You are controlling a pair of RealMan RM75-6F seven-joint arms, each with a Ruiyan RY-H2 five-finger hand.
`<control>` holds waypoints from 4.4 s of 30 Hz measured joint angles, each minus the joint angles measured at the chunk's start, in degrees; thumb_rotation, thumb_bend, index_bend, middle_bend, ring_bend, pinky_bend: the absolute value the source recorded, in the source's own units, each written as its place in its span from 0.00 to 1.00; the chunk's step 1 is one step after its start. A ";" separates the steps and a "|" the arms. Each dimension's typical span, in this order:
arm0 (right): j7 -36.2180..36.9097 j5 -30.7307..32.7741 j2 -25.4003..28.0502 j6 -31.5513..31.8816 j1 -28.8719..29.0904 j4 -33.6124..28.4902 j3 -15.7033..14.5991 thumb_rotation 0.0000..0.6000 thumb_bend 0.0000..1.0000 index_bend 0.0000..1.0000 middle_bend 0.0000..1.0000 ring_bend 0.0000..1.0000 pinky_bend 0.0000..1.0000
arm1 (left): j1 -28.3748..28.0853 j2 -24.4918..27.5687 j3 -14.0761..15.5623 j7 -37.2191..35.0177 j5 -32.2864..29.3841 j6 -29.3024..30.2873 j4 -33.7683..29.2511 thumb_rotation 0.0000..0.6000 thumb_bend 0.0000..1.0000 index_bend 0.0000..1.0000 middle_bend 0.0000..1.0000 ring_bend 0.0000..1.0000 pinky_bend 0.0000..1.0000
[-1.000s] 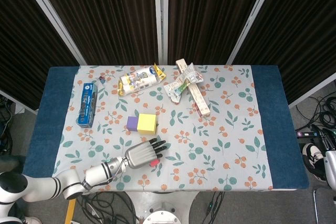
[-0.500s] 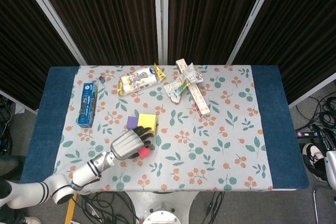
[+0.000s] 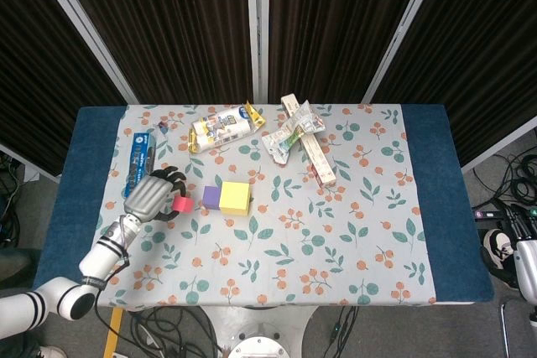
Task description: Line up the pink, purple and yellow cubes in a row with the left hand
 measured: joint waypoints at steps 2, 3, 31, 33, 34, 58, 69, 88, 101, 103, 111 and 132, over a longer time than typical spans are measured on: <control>0.00 0.10 0.07 0.06 -0.05 0.02 0.03 1.00 0.24 0.06 0.16 0.13 0.22 | -0.83 -0.46 -1.03 1.28 -2.87 -2.49 1.27 1.00 0.31 0.57 0.36 0.17 0.25; 0.00 0.16 0.09 0.08 -0.08 0.03 0.04 1.00 0.24 0.06 0.16 0.13 0.22 | -1.23 -0.74 -1.45 1.80 -4.07 -3.52 1.90 1.00 0.31 0.57 0.36 0.17 0.25; -0.81 1.73 0.46 -1.26 0.15 -0.40 0.30 1.00 0.24 0.06 0.16 0.13 0.22 | -9.63 -10.30 -5.35 13.64 -20.95 -13.84 12.53 1.00 0.30 0.56 0.35 0.17 0.25; -0.71 1.79 0.44 -1.28 0.11 -0.32 0.28 1.00 0.24 0.06 0.16 0.13 0.22 | -9.85 -10.45 -5.17 14.23 -21.25 -13.90 12.50 1.00 0.30 0.56 0.34 0.17 0.25; -0.66 1.80 0.41 -1.29 0.11 -0.28 0.29 1.00 0.24 0.06 0.16 0.13 0.22 | -9.96 -10.49 -5.09 14.50 -21.44 -13.97 12.47 1.00 0.30 0.56 0.34 0.17 0.25; 0.13 2.23 0.31 -1.24 -0.18 0.53 0.33 1.00 0.24 0.06 0.16 0.12 0.22 | -12.07 -11.21 -4.13 18.08 -25.68 -14.16 11.19 1.00 0.28 0.52 0.31 0.17 0.25; 0.65 2.16 0.20 -1.00 -0.27 0.98 0.42 1.00 0.24 0.06 0.16 0.12 0.22 | -12.53 -10.07 -3.16 19.26 -27.10 -14.45 9.30 1.00 0.28 0.32 0.24 0.16 0.25; 0.64 1.07 0.03 0.18 -0.43 0.72 0.44 1.00 0.24 0.06 0.16 0.12 0.22 | -9.14 -5.75 -0.74 20.27 -19.17 -5.31 6.83 1.00 0.16 0.26 0.14 0.12 0.22; 0.39 1.75 0.37 0.18 -0.65 0.53 0.61 1.00 0.25 0.06 0.16 0.12 0.22 | -10.18 -16.01 -3.08 15.56 -13.66 -7.14 21.74 1.00 0.09 0.26 0.14 0.12 0.21; 0.45 1.85 0.43 0.23 -0.72 0.56 0.63 1.00 0.24 0.06 0.16 0.12 0.22 | -10.37 -16.73 -3.54 15.14 -13.46 -7.75 22.44 1.00 0.09 0.26 0.14 0.12 0.21; 0.69 2.06 0.48 0.26 -0.95 0.75 0.59 1.00 0.24 0.06 0.16 0.12 0.22 | -10.77 -17.59 -4.98 14.74 -13.28 -9.01 21.97 1.00 0.09 0.26 0.14 0.12 0.21; 3.08 2.78 0.15 -1.34 -0.53 2.24 0.73 1.00 0.24 0.06 0.16 0.12 0.22 | -6.14 -8.42 -6.56 16.37 -16.07 -3.82 9.16 1.00 0.09 0.25 0.14 0.12 0.21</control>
